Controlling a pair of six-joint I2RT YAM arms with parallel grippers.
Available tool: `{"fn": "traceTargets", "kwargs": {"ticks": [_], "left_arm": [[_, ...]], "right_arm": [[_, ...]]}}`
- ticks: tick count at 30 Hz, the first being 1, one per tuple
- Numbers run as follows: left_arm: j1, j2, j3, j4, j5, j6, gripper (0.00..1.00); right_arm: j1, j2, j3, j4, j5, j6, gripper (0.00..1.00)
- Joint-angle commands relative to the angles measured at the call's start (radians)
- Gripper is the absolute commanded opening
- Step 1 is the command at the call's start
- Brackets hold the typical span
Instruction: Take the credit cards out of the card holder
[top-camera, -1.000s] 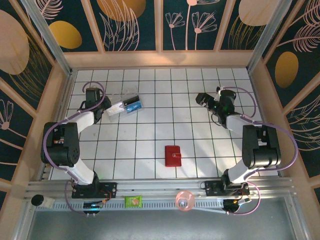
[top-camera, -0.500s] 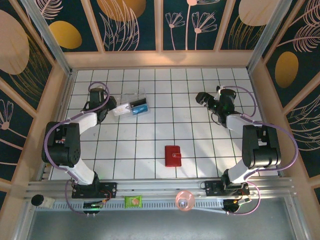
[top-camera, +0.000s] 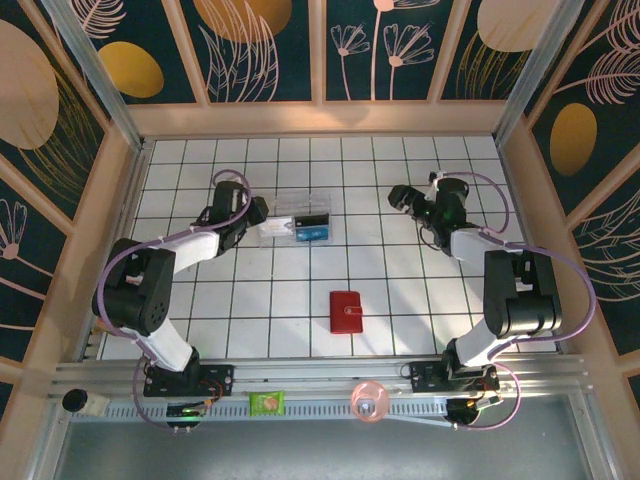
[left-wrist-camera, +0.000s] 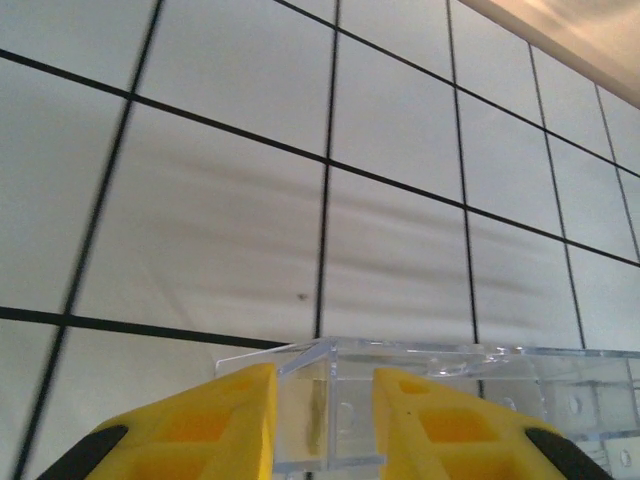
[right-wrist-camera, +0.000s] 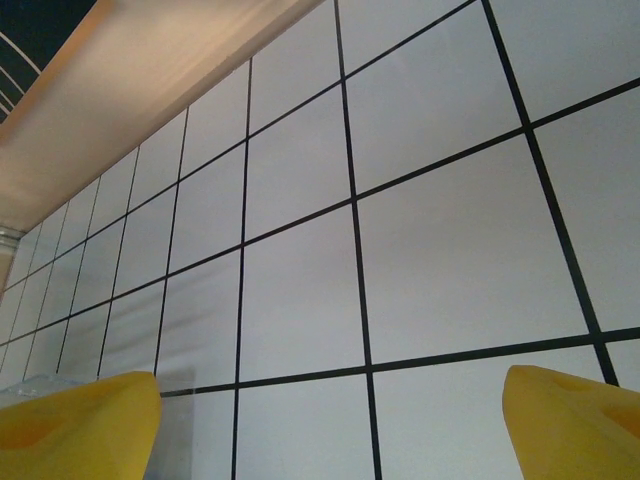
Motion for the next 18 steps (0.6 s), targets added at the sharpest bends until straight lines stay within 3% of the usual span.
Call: {"fn": "traceTargets", "kwargs": {"ticks": [1,7,18], "left_arm": [[-0.046,0.024,0.02,0.029,0.012,-0.072,0.3],[-0.092,0.05,0.043,0.028,-0.004,-0.109,0.32],[-0.092,-0.133,0.018,0.015,-0.038,-0.113,0.62]], "right_arm": [[0.02,-0.011,0.011,-0.022,0.018,0.006,0.89],[0.047,-0.013,0.012,-0.048,0.024,0.01,0.89],[0.197,-0.105,-0.007,-0.172,0.042,-0.006,0.87]]}}
